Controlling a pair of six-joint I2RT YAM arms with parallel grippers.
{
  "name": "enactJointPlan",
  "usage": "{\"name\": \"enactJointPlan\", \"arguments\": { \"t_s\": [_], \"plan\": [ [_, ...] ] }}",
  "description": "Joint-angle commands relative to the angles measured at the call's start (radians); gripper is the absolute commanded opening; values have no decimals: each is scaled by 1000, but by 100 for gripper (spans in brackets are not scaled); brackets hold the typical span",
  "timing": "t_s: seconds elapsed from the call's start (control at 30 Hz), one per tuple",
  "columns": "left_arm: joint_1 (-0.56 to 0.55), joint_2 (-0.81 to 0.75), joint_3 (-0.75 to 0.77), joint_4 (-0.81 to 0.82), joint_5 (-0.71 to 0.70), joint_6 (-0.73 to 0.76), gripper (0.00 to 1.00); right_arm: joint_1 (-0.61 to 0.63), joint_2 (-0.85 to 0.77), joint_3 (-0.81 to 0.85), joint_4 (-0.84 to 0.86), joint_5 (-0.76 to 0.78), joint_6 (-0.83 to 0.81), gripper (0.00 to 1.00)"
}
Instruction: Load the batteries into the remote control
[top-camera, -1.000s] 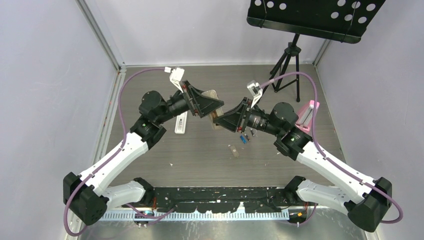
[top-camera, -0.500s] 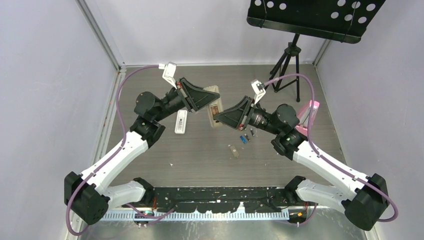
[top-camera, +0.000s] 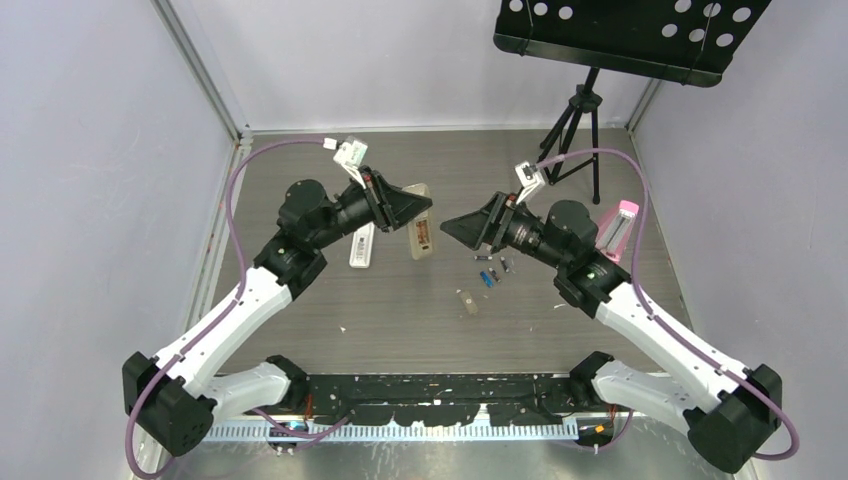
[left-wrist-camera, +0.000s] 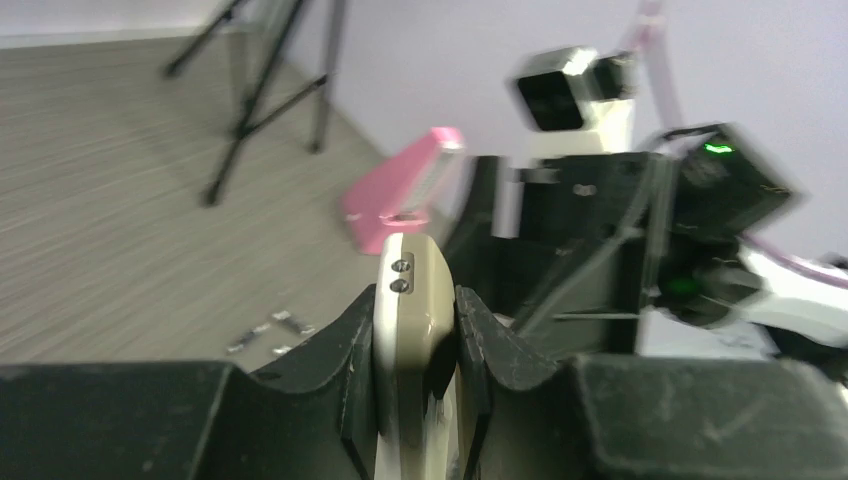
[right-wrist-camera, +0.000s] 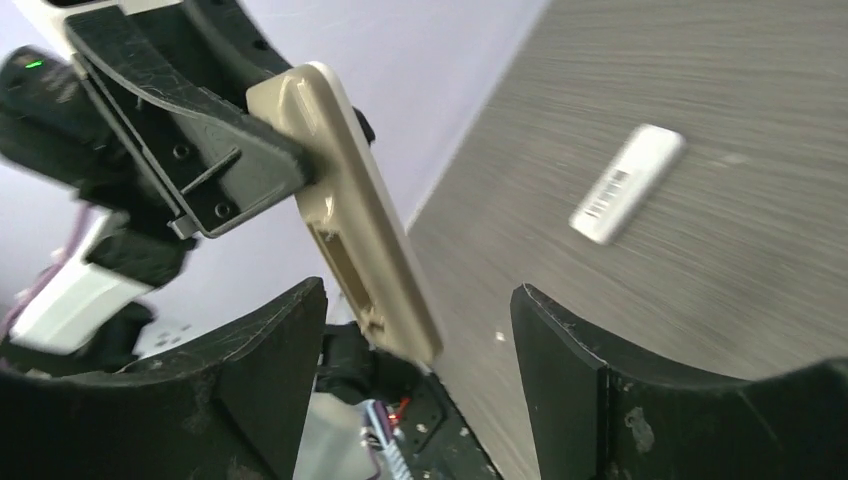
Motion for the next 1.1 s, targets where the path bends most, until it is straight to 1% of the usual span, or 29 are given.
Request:
{"name": "enactJointPlan", "arguments": {
  "t_s": [0.0, 0.03, 0.1, 0.17, 0.2, 0.27, 0.33, 0.37, 0.43, 0.53, 0.67, 0.77, 0.83, 1.07],
  "plan": [
    [4, -47, -27, -288, -326, 243, 0, -6, -74, 65, -370, 249, -128, 73],
    [4, -50, -55, -301, -360, 252, 0, -5, -77, 62, -419, 290, -139, 73],
    [4, -53, -99, -288, -353, 257, 0, -5, -68, 54, -509, 375, -146, 70],
    [5, -54, -137, -238, -271, 264, 0, -5, -41, 49, -574, 463, -165, 63],
    [4, -52, -150, -217, -216, 265, 0, -5, -18, 53, -609, 496, -174, 58],
    [5, -50, -170, -178, -154, 264, 0, -5, 36, 63, -659, 547, -193, 49],
    [4, -42, -181, -153, -98, 263, 0, -5, 96, 80, -707, 599, -213, 43],
    [4, -40, -184, -151, -84, 267, 0, -5, 126, 90, -719, 616, -223, 41],
    [4, -42, -190, -151, -88, 268, 0, -5, 181, 103, -719, 625, -248, 41],
    [4, -44, -201, -149, -107, 258, 0, -5, 270, 117, -700, 627, -277, 44],
    [4, -48, -224, -126, -96, 230, 0, -5, 381, 167, -716, 661, -281, 46],
    [4, -49, -240, -104, -82, 209, 0, -3, 436, 167, -677, 634, -298, 46],
    [5, -46, -243, -97, -71, 202, 0, -3, 467, 170, -657, 618, -320, 45],
    [5, -40, -246, -73, -48, 200, 0, 5, 567, 206, -667, 555, -384, 36]
  ]
}}
